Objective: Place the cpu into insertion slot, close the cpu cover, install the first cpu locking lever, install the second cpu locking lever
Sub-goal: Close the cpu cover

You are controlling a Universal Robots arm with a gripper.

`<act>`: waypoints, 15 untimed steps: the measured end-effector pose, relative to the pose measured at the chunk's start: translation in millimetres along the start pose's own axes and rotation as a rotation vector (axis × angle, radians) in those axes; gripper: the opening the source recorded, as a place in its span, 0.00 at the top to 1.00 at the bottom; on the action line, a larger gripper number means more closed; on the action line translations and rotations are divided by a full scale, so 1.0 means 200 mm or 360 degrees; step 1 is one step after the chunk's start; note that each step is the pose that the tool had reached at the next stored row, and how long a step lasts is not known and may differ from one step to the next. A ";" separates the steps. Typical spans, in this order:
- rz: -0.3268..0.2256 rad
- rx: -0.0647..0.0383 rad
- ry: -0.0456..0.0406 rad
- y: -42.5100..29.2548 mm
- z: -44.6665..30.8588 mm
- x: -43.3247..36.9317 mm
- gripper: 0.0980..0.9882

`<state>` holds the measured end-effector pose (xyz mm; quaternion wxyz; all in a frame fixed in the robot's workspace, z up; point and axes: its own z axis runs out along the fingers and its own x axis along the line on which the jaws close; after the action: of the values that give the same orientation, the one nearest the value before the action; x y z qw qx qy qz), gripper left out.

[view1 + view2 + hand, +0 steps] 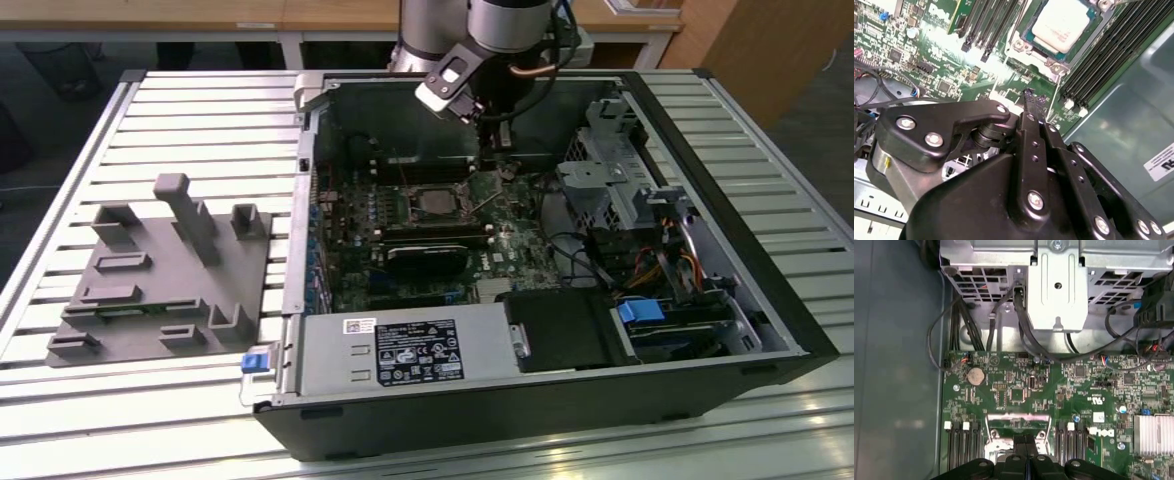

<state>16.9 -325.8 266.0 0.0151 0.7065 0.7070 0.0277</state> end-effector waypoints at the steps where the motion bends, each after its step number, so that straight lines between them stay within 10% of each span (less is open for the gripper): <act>1: 0.0000 0.0000 0.0000 0.003 0.000 0.000 0.99; 15: 0.0000 0.0006 0.0000 0.091 0.011 0.001 0.99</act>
<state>35.2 -325.6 265.0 0.0138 0.7066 0.7070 0.0265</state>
